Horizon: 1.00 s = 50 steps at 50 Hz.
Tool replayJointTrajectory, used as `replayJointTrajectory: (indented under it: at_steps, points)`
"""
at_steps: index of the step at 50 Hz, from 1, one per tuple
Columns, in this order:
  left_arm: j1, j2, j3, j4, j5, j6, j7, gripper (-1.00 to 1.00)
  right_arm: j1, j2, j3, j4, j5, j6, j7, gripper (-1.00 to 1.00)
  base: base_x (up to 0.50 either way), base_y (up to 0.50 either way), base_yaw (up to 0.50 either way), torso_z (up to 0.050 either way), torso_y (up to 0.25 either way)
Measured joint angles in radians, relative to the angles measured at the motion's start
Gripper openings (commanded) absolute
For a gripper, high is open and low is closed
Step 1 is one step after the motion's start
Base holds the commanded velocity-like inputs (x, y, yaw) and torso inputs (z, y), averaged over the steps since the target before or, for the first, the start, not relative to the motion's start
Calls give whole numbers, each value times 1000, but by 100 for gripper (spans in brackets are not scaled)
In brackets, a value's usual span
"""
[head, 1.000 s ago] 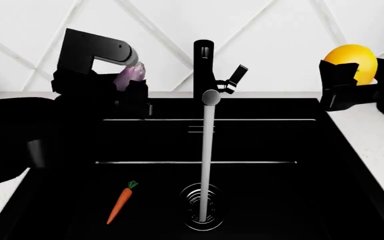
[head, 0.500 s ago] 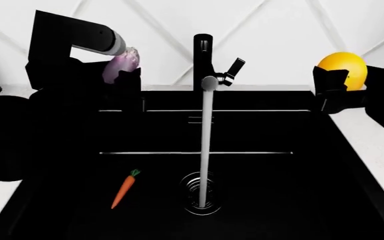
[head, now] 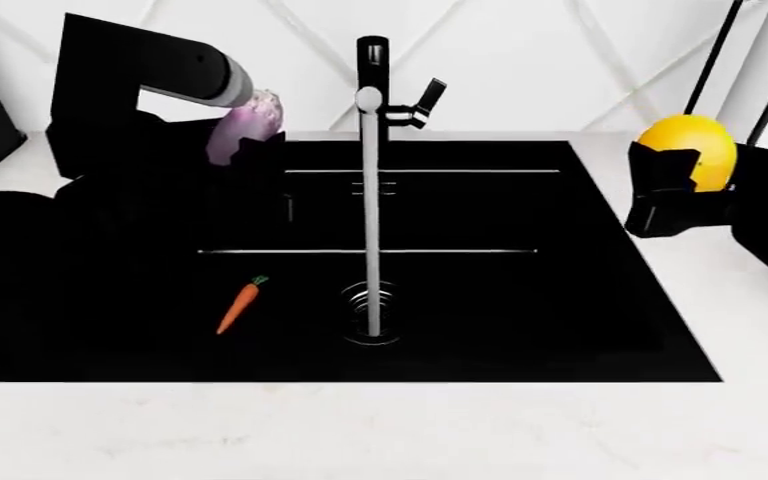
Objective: Pick the eggplants and oranges from the sink and place them in one bowl. Place the carrot in the other bowl. Then turn off the sink faucet.
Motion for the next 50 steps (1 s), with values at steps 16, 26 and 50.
replayJointTrajectory:
  at_steps: [16, 26, 50]
  points:
    - [5, -23, -14, 15, -28, 6, 2, -100, -28, 14, 14, -14, -16, -18, -7, -100, -72, -500, 0, 0, 0]
    - [-1, -20, -12, 12, -29, 9, 1, -100, -26, 20, 19, -19, -6, -17, 3, -100, -84, -500, 0, 0, 0]
    - [-41, 1, 1, 8, -56, 7, -27, -100, -56, 50, 50, -41, -6, -35, 10, -100, -55, -500, 0, 0, 0]
